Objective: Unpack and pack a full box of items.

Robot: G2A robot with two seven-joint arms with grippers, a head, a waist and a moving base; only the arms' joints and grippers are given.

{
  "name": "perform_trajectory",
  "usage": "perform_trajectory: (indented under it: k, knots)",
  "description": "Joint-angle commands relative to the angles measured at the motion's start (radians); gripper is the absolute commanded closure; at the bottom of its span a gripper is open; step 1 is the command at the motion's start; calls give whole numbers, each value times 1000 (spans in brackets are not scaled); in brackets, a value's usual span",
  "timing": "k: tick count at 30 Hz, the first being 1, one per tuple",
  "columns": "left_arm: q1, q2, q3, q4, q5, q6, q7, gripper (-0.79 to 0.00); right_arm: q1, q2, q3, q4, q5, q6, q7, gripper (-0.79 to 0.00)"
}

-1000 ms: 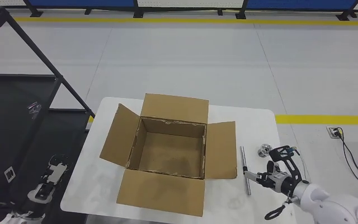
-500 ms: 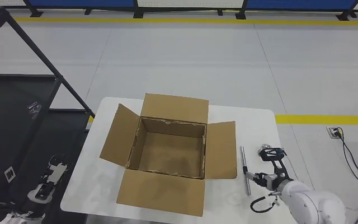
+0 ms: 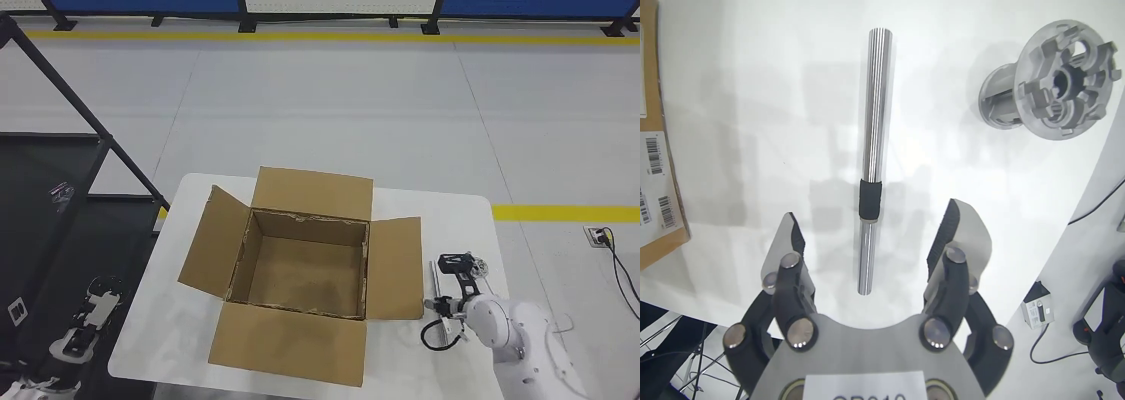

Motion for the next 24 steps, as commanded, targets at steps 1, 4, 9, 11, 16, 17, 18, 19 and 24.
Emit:
perform_trajectory:
  k: [1, 4, 9, 11, 16, 17, 18, 19, 24]
  knots:
    - [0, 0, 0, 0, 0, 0, 0, -785, 10, 0, -8, 14, -1, 2, 6, -289]
    - [0, 0, 0, 0, 0, 0, 0, -785, 23, -1, -16, 32, -1, 1, 9, -256]
    - [0, 0, 0, 0, 0, 0, 0, -785, 42, -2, -38, 57, -16, 13, 19, -240]
    - [0, 0, 0, 0, 0, 0, 0, -785, 51, -3, -47, 69, -17, 14, 21, -249]
    - [0, 0, 0, 0, 0, 0, 0, -785, 78, -6, -75, 100, -27, 20, 30, -259]
    - [0, 0, 0, 0, 0, 0, 0, -785, 83, -7, -81, 107, -32, 24, 31, -259]
    - [0, 0, 0, 0, 0, 0, 0, -785, 89, -8, -86, 114, -38, 30, 33, -259]
    - [0, 0, 0, 0, 0, 0, 0, -785, 94, -9, -91, 120, -39, 34, 34, -249]
    - [0, 0, 0, 0, 0, 0, 0, -785, 115, -12, -111, 147, -50, 50, 37, -231]
